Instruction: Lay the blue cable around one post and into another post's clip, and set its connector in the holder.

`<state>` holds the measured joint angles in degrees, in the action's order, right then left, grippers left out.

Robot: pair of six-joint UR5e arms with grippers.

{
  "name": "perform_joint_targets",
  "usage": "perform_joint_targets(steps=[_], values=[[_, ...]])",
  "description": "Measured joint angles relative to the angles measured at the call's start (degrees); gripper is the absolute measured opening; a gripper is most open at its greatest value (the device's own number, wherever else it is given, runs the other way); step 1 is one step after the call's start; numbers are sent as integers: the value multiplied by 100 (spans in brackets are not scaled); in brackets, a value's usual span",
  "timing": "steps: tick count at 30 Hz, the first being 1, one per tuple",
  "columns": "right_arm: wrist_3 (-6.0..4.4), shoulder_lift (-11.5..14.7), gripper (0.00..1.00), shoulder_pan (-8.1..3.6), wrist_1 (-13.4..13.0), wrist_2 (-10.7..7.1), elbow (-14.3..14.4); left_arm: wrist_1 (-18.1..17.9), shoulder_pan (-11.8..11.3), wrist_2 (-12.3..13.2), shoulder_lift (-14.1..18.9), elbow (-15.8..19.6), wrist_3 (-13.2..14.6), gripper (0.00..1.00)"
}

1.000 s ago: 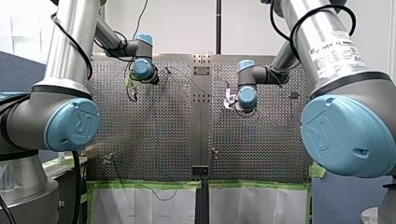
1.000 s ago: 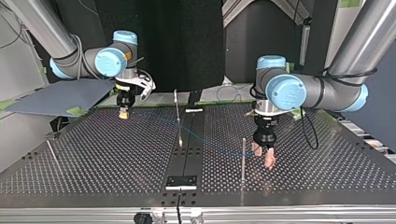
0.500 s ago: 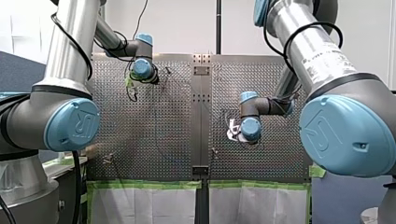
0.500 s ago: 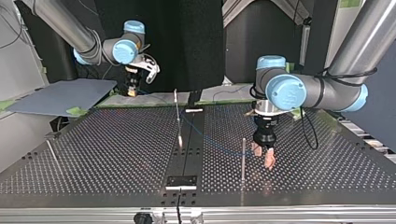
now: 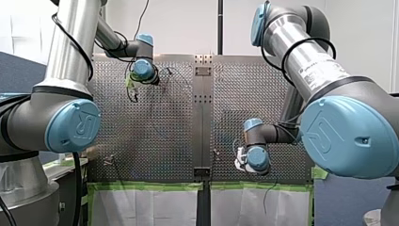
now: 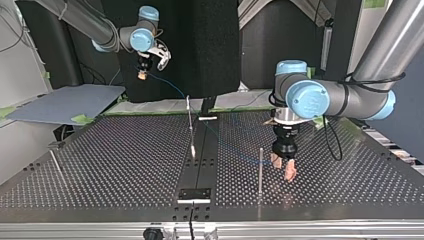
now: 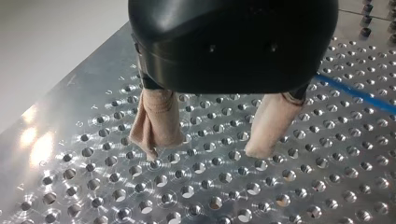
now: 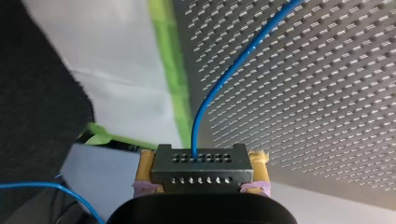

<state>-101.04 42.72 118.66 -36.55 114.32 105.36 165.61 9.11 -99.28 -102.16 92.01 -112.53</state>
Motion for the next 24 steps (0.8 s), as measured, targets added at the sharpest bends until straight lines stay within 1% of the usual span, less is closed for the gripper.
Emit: perform_joint_targets(steps=[5, 10, 14, 18, 24], values=[[-11, -265, 0, -4, -263, 22, 264, -5, -9, -1, 0, 2, 3, 100], [60, -573, 0, -3, -571, 2, 572, -20, -12, 0, 0, 0, -2, 100], [97, -803, 0, 13, -802, -7, 778, -29, -22, 0, -1, 0, -1, 100], [106, -1032, 0, -1, -1032, 3, 829, -35, -34, 1, -1, 0, 1, 100], [100, -1357, 0, -90, -1357, -18, 824, -47, -68, 1, 0, 0, 3, 100]])
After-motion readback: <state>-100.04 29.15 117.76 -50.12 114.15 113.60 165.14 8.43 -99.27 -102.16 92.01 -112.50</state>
